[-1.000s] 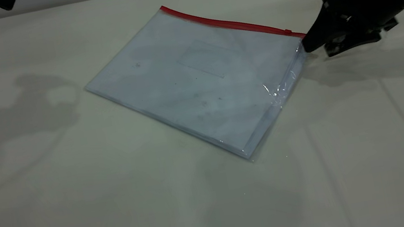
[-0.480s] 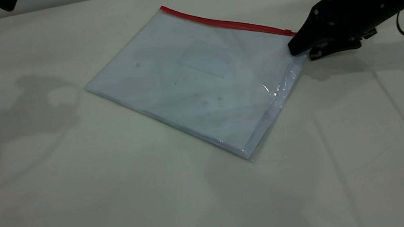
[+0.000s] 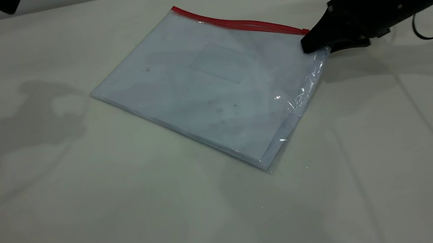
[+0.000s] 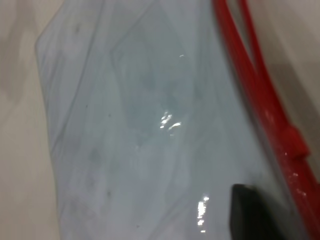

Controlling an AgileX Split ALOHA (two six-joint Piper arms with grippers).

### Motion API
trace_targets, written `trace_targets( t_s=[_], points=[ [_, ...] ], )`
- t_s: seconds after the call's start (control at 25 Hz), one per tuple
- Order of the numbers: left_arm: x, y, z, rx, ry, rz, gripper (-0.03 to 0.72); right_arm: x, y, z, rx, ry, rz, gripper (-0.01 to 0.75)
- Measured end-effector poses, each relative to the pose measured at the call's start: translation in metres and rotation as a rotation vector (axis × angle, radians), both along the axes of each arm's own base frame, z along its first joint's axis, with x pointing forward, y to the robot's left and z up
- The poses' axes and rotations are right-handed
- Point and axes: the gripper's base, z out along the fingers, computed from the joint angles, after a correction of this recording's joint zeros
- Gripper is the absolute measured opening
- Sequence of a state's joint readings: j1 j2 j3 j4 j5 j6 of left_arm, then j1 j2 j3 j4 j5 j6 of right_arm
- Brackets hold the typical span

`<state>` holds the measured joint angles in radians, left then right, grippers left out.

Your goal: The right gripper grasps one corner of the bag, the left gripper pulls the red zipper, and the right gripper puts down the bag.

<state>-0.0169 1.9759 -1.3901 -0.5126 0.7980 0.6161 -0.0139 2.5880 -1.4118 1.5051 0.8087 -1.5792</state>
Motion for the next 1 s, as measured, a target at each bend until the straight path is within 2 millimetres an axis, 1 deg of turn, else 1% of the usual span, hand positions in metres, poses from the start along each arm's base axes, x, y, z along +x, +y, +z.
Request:
trace_targets(
  t_s=[0.08, 0.12, 0.16, 0.28, 0.36, 0.44, 0.6, 0.68, 0.8, 0.92, 1.0],
  points=[
    [0.000, 0.000, 0.000, 0.005, -0.010, -0.023, 0.518, -0.001, 0.008, 0.000, -0.008, -0.021, 0.038, 0.117],
    [0.000, 0.000, 0.000, 0.008, -0.015, -0.036, 0.518, -0.002, 0.012, 0.000, -0.011, -0.034, 0.056, 0.065],
    [0.000, 0.000, 0.000, 0.011, -0.023, -0.055, 0.518, -0.002, 0.015, 0.001, -0.010, -0.049, 0.076, 0.041],
    [-0.001, -0.005, 0.000, 0.027, -0.055, -0.146, 0.518, 0.000, 0.022, 0.006, -0.022, -0.116, 0.197, 0.037],
    [-0.001, -0.011, 0.000, 0.039, -0.085, -0.225, 0.518, 0.004, 0.025, 0.013, -0.034, -0.161, 0.311, 0.037],
    [-0.002, -0.021, 0.000, 0.055, -0.126, -0.319, 0.518, 0.009, 0.027, 0.021, -0.039, -0.194, 0.411, 0.037],
    [0.000, -0.051, -0.002, 0.097, -0.240, -0.475, 0.518, 0.023, 0.029, 0.038, -0.075, -0.230, 0.567, 0.037],
    [0.002, -0.068, -0.009, 0.117, -0.289, -0.517, 0.518, 0.029, 0.033, 0.046, -0.119, -0.245, 0.631, 0.037],
    [0.004, -0.092, -0.026, 0.136, -0.317, -0.556, 0.518, 0.036, 0.044, 0.055, -0.188, -0.265, 0.713, 0.037],
    [0.004, -0.108, -0.041, 0.146, -0.328, -0.579, 0.518, 0.039, 0.059, 0.062, -0.220, -0.273, 0.759, 0.037],
    [0.002, -0.114, -0.049, 0.147, -0.318, -0.593, 0.518, 0.040, 0.066, 0.065, -0.222, -0.264, 0.760, 0.037]
  ],
)
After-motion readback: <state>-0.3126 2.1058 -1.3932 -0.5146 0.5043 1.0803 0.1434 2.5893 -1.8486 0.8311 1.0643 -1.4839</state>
